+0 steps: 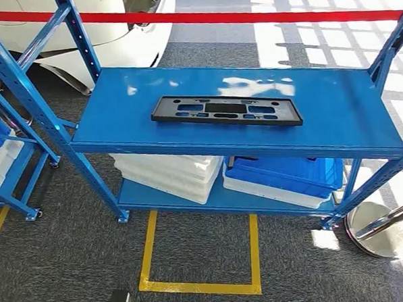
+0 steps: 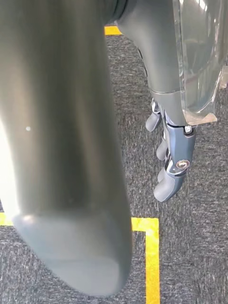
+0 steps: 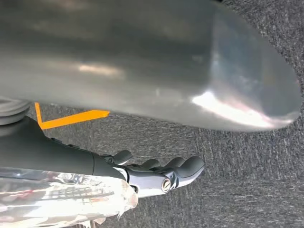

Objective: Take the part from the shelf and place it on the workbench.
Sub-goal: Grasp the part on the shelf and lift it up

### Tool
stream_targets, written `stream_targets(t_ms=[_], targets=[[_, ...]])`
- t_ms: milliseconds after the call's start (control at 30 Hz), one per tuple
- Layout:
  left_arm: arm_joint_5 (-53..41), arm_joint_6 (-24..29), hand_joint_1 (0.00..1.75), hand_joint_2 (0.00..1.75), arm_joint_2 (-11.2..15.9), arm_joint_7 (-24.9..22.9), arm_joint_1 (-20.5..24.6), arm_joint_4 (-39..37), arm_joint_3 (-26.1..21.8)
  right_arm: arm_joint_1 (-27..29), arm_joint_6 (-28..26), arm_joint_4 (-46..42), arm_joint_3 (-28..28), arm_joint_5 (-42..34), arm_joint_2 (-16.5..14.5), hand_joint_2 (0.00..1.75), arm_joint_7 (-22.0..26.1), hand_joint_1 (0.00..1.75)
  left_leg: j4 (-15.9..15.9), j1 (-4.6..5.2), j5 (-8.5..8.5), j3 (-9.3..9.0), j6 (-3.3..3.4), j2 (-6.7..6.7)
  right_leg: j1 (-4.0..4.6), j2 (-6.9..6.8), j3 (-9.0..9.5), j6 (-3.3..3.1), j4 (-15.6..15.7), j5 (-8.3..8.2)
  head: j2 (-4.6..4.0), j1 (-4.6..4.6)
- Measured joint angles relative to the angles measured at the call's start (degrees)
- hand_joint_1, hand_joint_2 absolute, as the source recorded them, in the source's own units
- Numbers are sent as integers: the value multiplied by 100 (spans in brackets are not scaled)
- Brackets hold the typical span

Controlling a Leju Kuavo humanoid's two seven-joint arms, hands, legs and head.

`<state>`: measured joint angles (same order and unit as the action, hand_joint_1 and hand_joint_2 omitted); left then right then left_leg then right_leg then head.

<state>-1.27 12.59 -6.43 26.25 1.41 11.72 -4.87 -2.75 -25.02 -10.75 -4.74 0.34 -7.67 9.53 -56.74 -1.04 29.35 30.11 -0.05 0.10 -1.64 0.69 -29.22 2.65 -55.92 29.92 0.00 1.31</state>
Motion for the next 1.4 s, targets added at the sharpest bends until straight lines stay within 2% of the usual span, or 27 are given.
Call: stream_targets(t_ms=[267, 367, 467, 600, 667, 700, 833, 967, 1067, 1200, 1400], targets=[[-4, 33, 0, 0, 0, -10, 0, 0, -7, 0, 11, 0, -24, 1, 0, 0, 37, 0, 0, 0, 0, 0, 0, 0, 0, 0, 0, 0, 0, 0, 0, 0], [18, 60, 0, 0, 0, -21, -1, 0, -20, 2, 16, -2, -67, -123, -2, 0, 223, 0, 0, 0, 0, 0, 0, 0, 0, 0, 0, 0, 0, 0, 0, 0], [48, 74, 0, 0, 0, -35, -3, 0, -47, 1, 65, -19, -336, -607, 4, 0, 904, 0, 0, 0, 0, 0, 0, 0, 0, 0, 1, 0, 0, 0, 0, 0], [41, 97, 0, 0, 0, -61, -13, 0, -77, 11, 608, -228, -1032, -1265, 138, 0, 2476, 0, 0, 1, 0, 2, 0, 0, -2, 0, 2, 1, 0, -1, 0, 0], [4, 102, 0, 0, 0, -69, -20, 0, -92, 45, 983, -676, -1465, -1150, 209, 0, 2926, 0, 0, 2, 0, 3, 1, 0, -3, 1, 3, 2, 0, -2, 0, -1], [-22, 101, 0, 0, 1, -72, -22, 0, -101, 66, 1161, -1002, -1687, -946, 224, 0, 2999, 0, 0, 2, -1, 3, 1, 0, -3, 1, 3, 4, -1, -3, 0, -1], [-105, 73, 0, 0, 2, -70, -22, 0, -147, 91, 1648, -2444, -2443, -47, 78, 0, 3042, 0, -2, 3, -2, -1, 1, -1, -3, 0, 0, 8, 0, -7, 0, 1], [-159, 43, 0, 0, 2, -62, -24, 0, -167, 206, 1770, -3651, -2799, 328, -201, 0, 3045, 0, -3, 1, -5, 3, -2, -13, 0, -14, -1, 8, -6, -6, 0, 1], [-241, -4, 0, 0, 2, -55, -20, 0, -170, 482, 1636, -4848, -2636, 726, -452, 0, 3054, 0, -3, 0, -5, 12, -3, -15, 0, -13, -9, 7, -10, -6, 0, 1], [-331, -63, 0, 0, 2, -54, -3, 0, -170, 764, 1491, -6037, -1971, 1110, -656, 0, 3045, 0, -2, -1, -5, 11, -3, -14, 0, -7, -12, 5, -10, -5, 0, 1], [-444, -174, 0, 0, 2, 12, 7, 0, -170, 1002, 1706, -6702, -745, 1376, -648, 0, 2943, 0, -3, -1, -6, 10, -3, -14, -1, -6, -9, 5, -10, -5, 0, 0]])
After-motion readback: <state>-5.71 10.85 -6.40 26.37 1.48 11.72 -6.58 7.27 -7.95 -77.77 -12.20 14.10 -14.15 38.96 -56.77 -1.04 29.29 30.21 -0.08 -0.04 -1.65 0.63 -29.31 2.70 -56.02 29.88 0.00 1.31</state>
